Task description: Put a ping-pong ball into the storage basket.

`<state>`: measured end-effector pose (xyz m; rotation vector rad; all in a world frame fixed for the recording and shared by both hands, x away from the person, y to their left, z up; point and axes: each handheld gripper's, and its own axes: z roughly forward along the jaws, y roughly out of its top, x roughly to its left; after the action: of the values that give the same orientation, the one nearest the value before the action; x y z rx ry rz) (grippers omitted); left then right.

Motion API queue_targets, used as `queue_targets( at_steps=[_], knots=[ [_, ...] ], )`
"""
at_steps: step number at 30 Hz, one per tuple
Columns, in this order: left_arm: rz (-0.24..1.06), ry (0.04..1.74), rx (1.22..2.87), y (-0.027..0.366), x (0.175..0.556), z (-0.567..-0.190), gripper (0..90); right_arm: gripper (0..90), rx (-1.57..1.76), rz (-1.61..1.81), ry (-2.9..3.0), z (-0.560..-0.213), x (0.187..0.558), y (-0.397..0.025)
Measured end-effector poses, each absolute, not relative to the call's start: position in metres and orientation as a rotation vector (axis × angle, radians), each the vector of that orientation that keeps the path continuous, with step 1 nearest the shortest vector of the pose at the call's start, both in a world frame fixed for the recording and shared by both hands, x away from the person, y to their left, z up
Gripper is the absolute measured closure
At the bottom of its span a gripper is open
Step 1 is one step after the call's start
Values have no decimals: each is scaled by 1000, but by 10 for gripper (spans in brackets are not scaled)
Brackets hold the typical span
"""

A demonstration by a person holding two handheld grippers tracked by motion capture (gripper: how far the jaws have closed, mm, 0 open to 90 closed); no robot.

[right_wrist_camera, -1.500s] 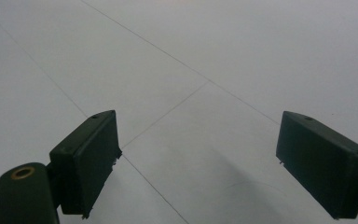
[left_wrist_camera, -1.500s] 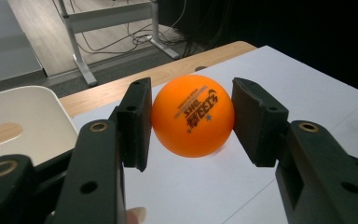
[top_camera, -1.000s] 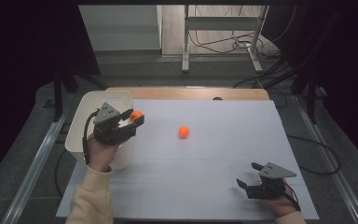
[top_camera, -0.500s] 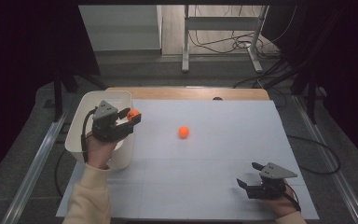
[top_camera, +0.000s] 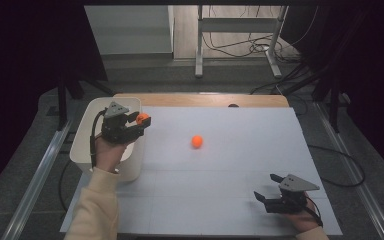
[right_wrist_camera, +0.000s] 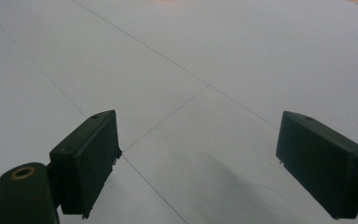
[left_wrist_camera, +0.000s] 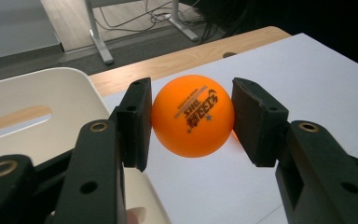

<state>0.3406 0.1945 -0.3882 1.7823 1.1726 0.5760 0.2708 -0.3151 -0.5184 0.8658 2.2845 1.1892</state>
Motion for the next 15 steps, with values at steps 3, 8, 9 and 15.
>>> queue_targets(
  at_steps=[3, 8, 9, 15],
  knots=[
    [578, 1188, 1777, 200, 342, -387, 502, 135, 867, 1188, 2284, -518, 271, -315],
    [594, 1212, 1761, 211, 341, -384, 502, 135, 869, 1183, 2285, -518, 271, -315],
    [598, 1219, 1759, 213, 341, -383, 502, 135, 868, 1182, 2285, -518, 271, -315],
    [622, 1257, 1751, 224, 340, -381, 502, 135, 868, 1182, 2282, -518, 271, -315]
  ],
)
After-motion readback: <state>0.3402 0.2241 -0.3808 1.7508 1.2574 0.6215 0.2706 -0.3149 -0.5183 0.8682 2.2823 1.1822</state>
